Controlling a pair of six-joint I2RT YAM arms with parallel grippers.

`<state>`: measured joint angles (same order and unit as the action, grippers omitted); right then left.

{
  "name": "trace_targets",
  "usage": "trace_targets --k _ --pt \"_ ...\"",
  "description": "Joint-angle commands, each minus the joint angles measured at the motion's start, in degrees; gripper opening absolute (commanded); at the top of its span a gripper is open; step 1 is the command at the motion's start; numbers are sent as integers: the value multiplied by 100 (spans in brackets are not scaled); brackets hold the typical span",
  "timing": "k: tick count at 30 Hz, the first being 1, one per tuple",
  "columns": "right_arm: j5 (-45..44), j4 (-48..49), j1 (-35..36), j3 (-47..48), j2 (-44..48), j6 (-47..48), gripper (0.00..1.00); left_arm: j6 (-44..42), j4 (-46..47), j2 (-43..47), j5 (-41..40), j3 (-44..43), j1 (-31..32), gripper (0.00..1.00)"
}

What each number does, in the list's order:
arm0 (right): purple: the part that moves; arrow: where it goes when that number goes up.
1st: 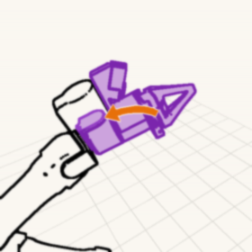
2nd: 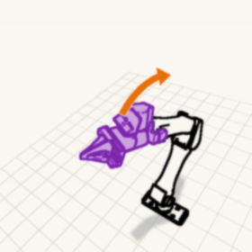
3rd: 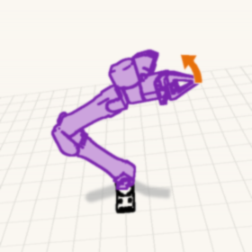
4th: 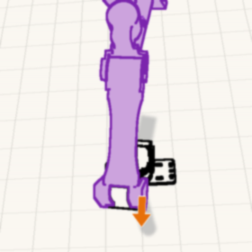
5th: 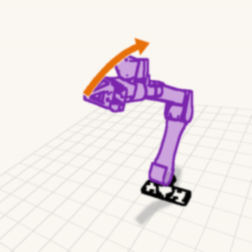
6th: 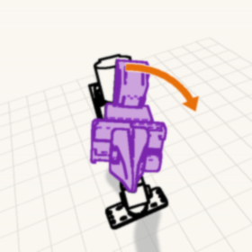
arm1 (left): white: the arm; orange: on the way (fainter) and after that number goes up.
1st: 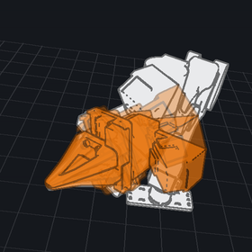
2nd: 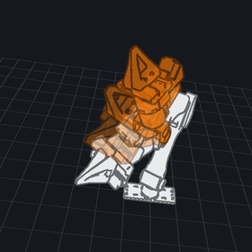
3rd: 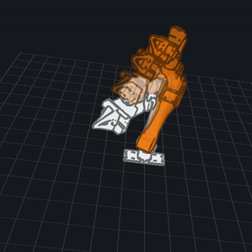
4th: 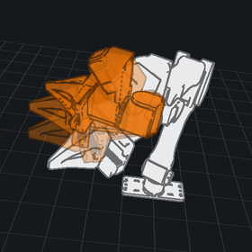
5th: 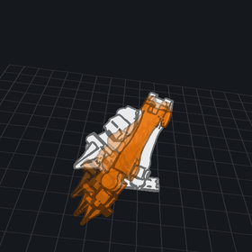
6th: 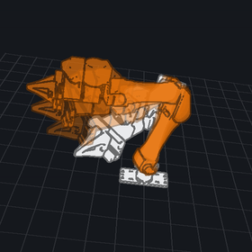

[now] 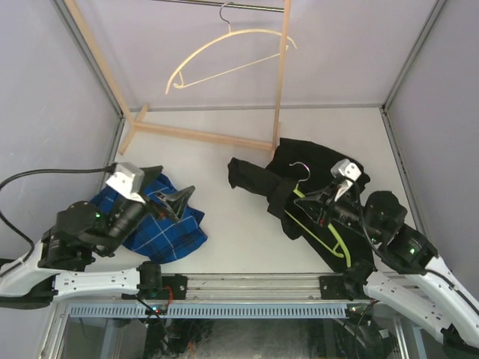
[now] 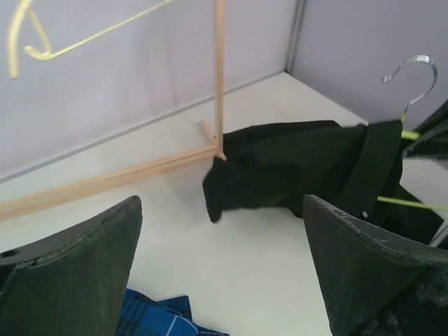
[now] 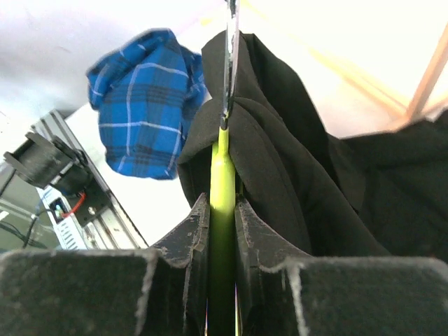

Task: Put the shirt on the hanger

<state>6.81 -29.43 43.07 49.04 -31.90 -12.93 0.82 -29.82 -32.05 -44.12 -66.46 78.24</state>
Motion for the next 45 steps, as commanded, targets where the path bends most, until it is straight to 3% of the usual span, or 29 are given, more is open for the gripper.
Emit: trace_targets --k 1,5,11,21,31,42,45 --pt "647 1919 -35 -458 485 -50 0 -453 -116 -412 944 -13 -18 100" --pt "1343 2651 -53 -960 701 63 0 -935 -371 -954 1837 -372 -19 100" --pt "2134 2790 -62 -1016 688 246 0 -1598 -908 -1583 2815 -998 -15 100" --pt "2996 2699 -71 -889 651 309 0 -2134 -943 -2097 3206 -1038 -8 94" --pt "3301 2340 -71 -821 576 442 0 -2118 -1046 -1974 3403 -974 -6 89" --pt "3794 2521 -62 -779 552 388 0 -1864 -1152 -2518 4145 -995 -9 39" --pt "3834 2541 -55 -761 484 396 0 -1802 -1166 -2676 4366 -1068 -9 34"
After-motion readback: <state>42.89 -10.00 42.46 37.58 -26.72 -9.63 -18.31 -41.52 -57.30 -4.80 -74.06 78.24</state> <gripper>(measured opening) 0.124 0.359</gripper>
